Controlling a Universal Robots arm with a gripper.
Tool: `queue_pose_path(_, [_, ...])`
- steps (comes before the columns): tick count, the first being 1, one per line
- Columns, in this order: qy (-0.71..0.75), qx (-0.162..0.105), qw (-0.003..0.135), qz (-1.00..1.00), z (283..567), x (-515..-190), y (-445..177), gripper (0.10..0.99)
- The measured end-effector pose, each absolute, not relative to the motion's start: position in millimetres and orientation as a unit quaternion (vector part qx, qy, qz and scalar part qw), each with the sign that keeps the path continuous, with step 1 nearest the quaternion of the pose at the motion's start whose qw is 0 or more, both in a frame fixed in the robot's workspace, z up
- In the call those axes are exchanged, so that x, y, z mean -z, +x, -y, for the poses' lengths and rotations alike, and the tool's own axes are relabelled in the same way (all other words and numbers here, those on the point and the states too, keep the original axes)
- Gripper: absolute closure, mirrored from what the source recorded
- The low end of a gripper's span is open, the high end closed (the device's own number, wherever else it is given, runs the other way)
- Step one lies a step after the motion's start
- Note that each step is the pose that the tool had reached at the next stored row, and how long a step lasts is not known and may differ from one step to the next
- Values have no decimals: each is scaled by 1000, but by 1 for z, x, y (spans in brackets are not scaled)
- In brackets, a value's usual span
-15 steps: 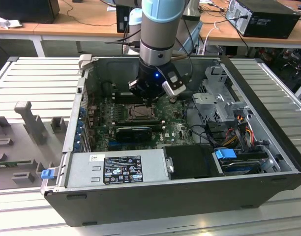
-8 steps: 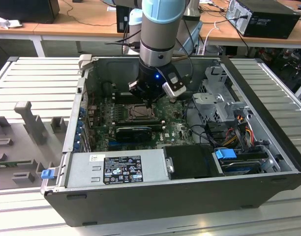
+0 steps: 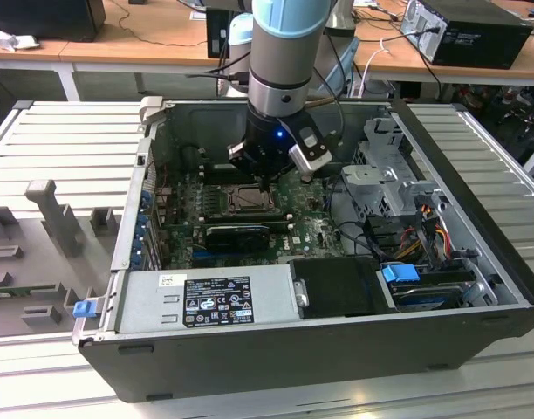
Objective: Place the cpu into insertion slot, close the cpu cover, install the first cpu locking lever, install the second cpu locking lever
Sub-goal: 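Install the second cpu locking lever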
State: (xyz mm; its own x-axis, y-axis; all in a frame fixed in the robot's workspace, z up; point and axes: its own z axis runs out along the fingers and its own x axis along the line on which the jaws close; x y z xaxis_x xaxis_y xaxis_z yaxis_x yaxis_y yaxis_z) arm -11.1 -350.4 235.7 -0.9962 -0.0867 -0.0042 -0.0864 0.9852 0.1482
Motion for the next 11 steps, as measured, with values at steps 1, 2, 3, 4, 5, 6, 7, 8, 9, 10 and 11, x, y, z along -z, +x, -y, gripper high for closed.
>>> queue_pose_path(1, [43, 74, 1, 996, 353, -236, -11, 980])
queue_pose_path(2, [43, 74, 1, 996, 354, -236, -11, 980])
queue_pose_path(3, [43, 74, 1, 996, 354, -236, -11, 980])
queue_pose_path(4, [43, 74, 1, 996, 357, -236, -11, 980])
queue_pose_path(5, [43, 74, 1, 996, 358, -236, -11, 980])
queue_pose_path(6, [43, 74, 1, 996, 361, -236, -11, 980])
queue_pose_path(7, [43, 74, 1, 996, 362, -236, -11, 980])
queue_pose_path(8, [43, 74, 1, 996, 362, -237, -11, 980])
queue_pose_path(9, [43, 74, 1, 996, 363, -238, -11, 980])
queue_pose_path(10, [43, 74, 1, 996, 364, -239, -11, 980])
queue_pose_path(11, [43, 74, 1, 996, 364, -243, -11, 980])
